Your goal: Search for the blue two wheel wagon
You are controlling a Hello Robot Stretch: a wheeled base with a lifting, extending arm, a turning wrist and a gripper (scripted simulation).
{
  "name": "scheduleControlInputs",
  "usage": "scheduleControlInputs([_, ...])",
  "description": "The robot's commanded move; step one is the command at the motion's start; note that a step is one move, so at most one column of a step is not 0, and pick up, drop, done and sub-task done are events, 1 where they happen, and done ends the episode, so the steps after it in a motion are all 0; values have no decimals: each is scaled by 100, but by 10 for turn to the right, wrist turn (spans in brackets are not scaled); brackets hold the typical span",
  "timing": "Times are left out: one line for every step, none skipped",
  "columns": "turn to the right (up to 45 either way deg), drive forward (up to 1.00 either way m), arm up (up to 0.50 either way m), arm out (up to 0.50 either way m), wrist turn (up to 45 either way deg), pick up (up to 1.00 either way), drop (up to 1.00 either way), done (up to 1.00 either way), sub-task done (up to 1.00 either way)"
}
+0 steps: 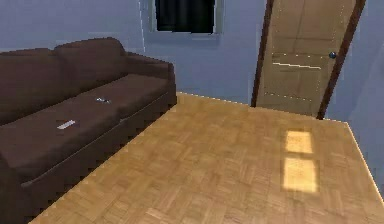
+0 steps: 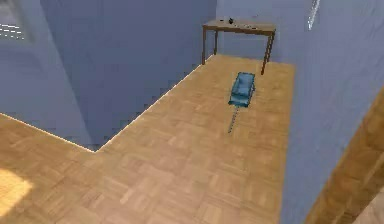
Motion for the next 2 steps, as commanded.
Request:
scheduleControlInputs([450,0,0,0,0,0,0,0,0])
scheduleControlInputs([240,0,0,0,0,0,0,0,0])
